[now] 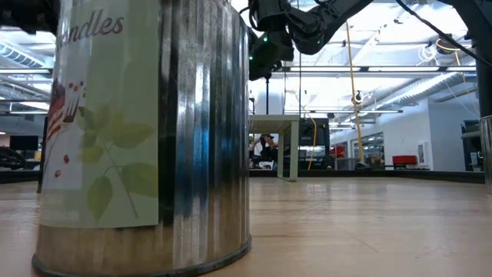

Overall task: Pick & Place candle stick holders
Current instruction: Put the black candle holder on the shelf

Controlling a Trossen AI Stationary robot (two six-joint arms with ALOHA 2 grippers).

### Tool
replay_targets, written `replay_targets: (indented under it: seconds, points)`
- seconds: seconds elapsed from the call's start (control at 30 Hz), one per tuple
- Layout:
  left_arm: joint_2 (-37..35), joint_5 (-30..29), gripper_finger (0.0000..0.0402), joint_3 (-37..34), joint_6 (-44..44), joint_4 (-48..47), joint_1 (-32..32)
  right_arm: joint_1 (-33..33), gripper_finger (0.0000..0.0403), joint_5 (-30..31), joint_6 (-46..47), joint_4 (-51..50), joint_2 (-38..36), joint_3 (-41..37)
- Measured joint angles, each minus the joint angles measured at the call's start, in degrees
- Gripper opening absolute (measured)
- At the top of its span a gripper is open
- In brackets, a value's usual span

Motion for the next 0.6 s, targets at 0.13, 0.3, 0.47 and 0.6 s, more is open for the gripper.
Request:
replay_targets:
  seconds: [0.13,0.3,0.47,0.6]
  points:
    - [4.91,-0.22,0.0145,9.01,-2.39,-13.69,-0.84,2.37,0.0154,0.00,-1.81,-0.28,0.00,0.00]
    - [10.62,5.62,0.0145,18.79,0.26,-31.32,-2.62,5.36,0.0159,1.75,-4.49,-0.77,0.00,0.00]
    - [13.33,10.31,0.0145,24.97,-2.47,-48.02,-4.48,8.42,0.0159,10.03,-9.29,-0.58,0.00,0.00]
    - [13.50,16.24,0.0145,26.35,-6.35,-50.77,-6.17,10.48,0.0160,13.35,-12.98,-0.49,0.00,0.00]
